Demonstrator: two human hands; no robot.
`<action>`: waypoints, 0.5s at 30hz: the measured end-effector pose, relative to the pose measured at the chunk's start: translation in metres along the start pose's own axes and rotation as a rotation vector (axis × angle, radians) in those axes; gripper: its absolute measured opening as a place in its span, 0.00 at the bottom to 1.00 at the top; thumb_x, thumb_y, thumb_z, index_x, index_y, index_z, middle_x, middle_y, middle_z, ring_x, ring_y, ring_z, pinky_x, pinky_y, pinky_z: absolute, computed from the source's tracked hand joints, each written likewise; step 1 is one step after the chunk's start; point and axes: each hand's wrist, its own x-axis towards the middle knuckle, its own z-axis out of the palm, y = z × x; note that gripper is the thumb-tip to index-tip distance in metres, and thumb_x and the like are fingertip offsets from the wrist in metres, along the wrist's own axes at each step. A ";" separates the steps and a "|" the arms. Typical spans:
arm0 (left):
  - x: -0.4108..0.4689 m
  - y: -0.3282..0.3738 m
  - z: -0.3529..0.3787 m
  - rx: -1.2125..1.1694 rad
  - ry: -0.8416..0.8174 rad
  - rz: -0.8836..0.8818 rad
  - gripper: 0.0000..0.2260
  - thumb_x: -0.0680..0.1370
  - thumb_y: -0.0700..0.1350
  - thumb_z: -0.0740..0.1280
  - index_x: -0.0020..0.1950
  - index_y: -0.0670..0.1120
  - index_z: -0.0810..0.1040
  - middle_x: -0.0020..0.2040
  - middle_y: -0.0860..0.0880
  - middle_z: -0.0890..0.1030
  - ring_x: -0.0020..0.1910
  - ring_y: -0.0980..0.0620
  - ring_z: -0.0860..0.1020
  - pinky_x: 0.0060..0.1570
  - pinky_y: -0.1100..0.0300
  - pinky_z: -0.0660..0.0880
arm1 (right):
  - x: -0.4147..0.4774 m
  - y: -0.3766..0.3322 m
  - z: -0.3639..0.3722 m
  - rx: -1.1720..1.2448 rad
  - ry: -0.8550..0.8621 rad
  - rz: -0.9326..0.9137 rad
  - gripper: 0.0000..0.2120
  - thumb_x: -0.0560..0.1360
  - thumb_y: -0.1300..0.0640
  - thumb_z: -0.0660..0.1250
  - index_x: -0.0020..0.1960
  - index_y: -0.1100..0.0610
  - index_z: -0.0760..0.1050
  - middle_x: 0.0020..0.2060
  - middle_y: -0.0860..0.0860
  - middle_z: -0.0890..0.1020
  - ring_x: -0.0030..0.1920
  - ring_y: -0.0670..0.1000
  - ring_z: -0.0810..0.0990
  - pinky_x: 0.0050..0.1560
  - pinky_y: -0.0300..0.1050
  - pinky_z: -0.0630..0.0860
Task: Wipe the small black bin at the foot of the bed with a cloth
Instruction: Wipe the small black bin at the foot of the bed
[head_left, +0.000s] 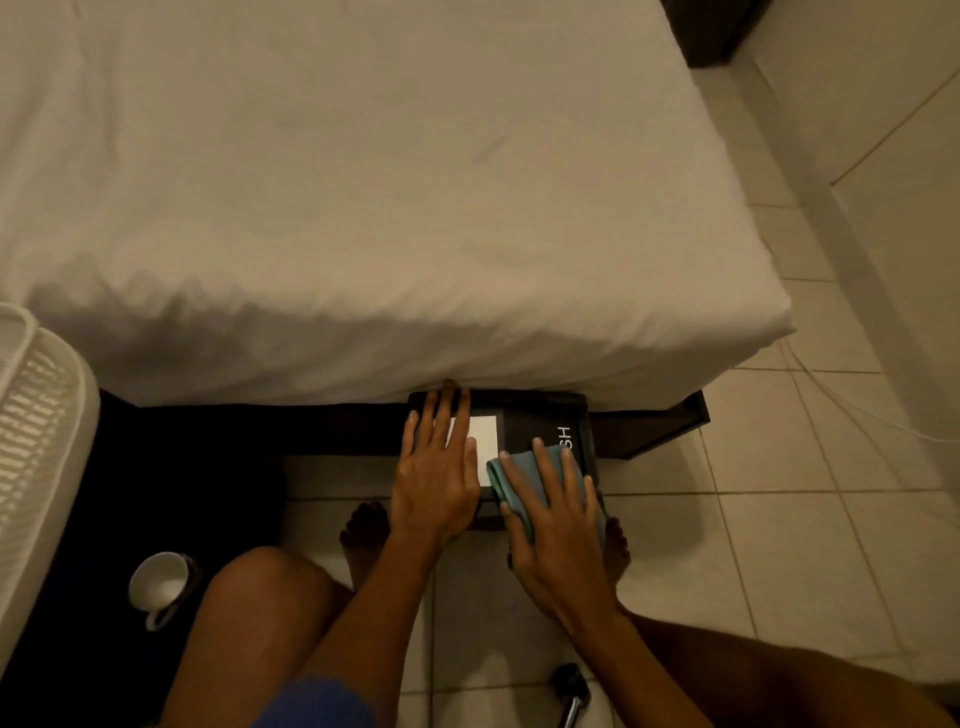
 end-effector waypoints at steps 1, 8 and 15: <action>0.000 0.000 0.000 0.000 0.004 0.003 0.26 0.84 0.51 0.47 0.81 0.48 0.46 0.82 0.49 0.46 0.81 0.52 0.44 0.78 0.52 0.42 | 0.012 -0.002 -0.001 -0.006 0.014 0.029 0.27 0.79 0.39 0.46 0.77 0.39 0.49 0.79 0.48 0.46 0.78 0.52 0.39 0.75 0.59 0.42; -0.002 -0.002 0.002 0.003 -0.006 0.008 0.26 0.84 0.51 0.47 0.81 0.49 0.44 0.82 0.50 0.45 0.81 0.53 0.43 0.79 0.50 0.46 | 0.012 -0.017 0.003 -0.012 0.090 0.169 0.28 0.79 0.39 0.44 0.78 0.42 0.46 0.79 0.50 0.47 0.78 0.55 0.41 0.75 0.61 0.44; 0.001 0.002 0.003 0.004 0.017 0.004 0.26 0.84 0.50 0.48 0.81 0.48 0.48 0.82 0.49 0.49 0.81 0.51 0.47 0.79 0.51 0.45 | 0.052 -0.002 -0.005 -0.044 0.089 0.184 0.28 0.79 0.39 0.44 0.78 0.41 0.44 0.79 0.50 0.49 0.78 0.55 0.42 0.75 0.65 0.47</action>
